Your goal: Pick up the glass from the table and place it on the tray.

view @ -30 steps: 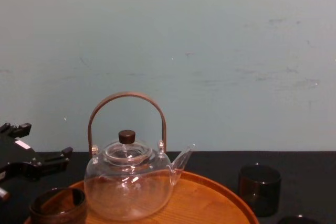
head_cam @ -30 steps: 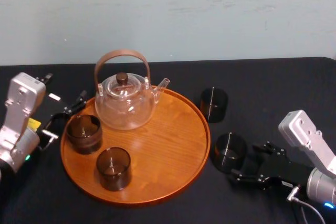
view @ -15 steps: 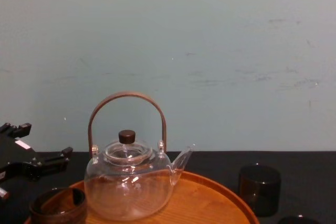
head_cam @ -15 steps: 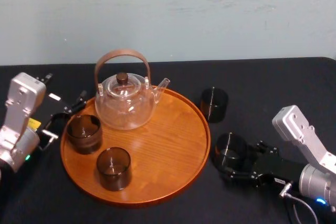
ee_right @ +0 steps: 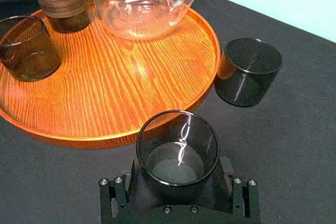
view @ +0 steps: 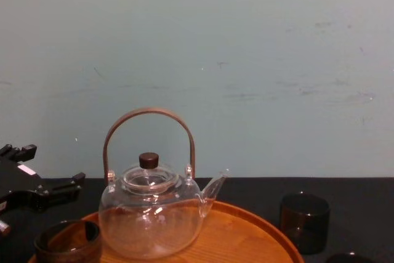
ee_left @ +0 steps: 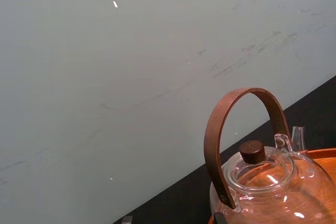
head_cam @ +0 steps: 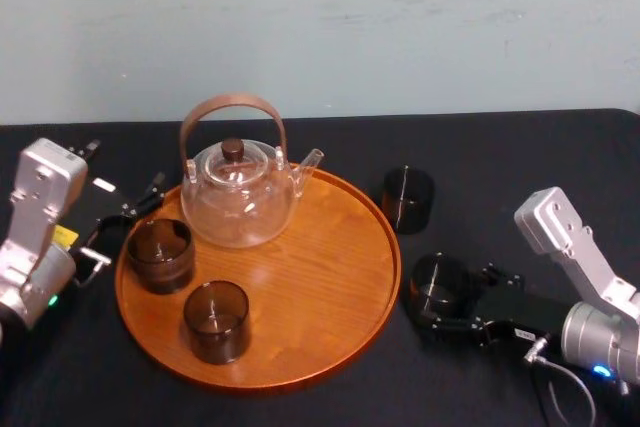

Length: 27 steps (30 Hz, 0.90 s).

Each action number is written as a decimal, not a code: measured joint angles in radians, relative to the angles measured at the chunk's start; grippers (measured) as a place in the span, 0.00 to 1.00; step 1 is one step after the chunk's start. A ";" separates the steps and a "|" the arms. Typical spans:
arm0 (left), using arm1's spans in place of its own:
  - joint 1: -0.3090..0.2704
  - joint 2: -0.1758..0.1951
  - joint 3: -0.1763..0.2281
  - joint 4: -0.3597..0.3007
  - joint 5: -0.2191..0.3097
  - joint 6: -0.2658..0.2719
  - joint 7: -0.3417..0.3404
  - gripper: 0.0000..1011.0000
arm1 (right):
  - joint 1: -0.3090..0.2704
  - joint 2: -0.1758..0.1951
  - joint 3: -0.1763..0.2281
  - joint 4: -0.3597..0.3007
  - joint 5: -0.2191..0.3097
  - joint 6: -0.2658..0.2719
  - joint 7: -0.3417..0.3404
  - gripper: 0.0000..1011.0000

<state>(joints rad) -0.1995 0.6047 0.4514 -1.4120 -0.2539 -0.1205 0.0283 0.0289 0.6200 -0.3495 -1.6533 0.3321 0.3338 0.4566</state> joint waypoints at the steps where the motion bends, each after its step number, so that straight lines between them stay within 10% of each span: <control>1: 0.000 0.000 0.000 0.000 0.000 0.000 0.000 0.99 | 0.003 -0.001 -0.001 0.003 0.001 0.001 0.000 0.99; 27: 0.000 0.000 0.000 0.000 0.000 0.000 0.000 0.99 | 0.074 -0.027 -0.041 0.068 0.008 0.006 0.001 0.99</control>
<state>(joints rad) -0.1995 0.6047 0.4514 -1.4119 -0.2539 -0.1205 0.0283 0.1029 0.5927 -0.3907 -1.5853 0.3397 0.3397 0.4579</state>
